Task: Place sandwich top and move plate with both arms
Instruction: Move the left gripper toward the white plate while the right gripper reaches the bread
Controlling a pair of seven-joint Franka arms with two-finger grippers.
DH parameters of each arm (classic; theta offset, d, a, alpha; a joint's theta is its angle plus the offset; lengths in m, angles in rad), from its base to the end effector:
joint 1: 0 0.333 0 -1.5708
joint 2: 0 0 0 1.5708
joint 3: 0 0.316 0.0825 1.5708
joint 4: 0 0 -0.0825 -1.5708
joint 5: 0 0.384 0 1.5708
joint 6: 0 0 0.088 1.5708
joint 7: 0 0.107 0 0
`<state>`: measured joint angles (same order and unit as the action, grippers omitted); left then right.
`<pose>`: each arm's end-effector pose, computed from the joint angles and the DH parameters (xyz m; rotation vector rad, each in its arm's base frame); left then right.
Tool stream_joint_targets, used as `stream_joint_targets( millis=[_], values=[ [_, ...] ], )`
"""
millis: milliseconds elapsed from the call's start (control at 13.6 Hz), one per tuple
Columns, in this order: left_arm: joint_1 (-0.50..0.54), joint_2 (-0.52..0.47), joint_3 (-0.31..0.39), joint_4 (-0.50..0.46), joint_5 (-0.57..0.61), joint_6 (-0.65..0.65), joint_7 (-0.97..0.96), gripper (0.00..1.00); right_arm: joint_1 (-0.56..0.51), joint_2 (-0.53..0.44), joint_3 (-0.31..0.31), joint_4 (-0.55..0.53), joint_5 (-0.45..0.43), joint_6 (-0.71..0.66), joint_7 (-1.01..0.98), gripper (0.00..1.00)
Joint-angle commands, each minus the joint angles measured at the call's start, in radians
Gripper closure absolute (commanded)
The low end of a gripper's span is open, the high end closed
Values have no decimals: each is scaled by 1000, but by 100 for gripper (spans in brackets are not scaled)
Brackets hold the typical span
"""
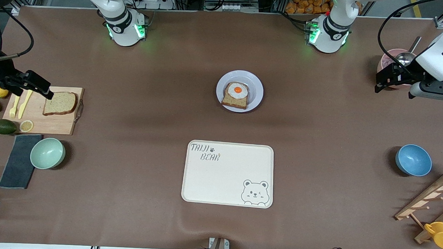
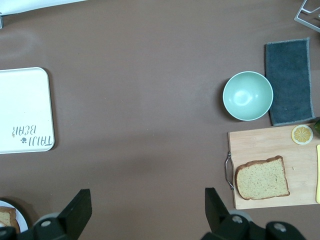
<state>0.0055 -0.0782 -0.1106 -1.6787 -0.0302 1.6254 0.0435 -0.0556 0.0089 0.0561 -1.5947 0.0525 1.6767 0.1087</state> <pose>0.5311 -0.0614 0.6205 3.1107 -0.2292 0.0371 0.5674 0.0052 0.6180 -3.0781 0.1723 -0.1081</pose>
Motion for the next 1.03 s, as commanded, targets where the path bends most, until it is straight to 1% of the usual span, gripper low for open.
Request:
stream_joint_targets(
  millis=[0, 220, 441, 954],
  values=[
    [14, -9, -1, -9, -14, 1, 18, 0, -7, -7, 5, -7, -20, -9, 19, 0],
    [18, 11, -1, -7, -33, 8, 18, 0, -15, -1, 5, -7, -20, -24, 5, 0],
    [28, 49, -1, -9, -115, 39, 15, 0, -36, 3, 7, -10, -14, -29, 3, 0],
    [27, 107, -1, -9, -143, 106, 4, 0, -81, 22, 5, -31, -13, -32, 6, 0]
  ],
)
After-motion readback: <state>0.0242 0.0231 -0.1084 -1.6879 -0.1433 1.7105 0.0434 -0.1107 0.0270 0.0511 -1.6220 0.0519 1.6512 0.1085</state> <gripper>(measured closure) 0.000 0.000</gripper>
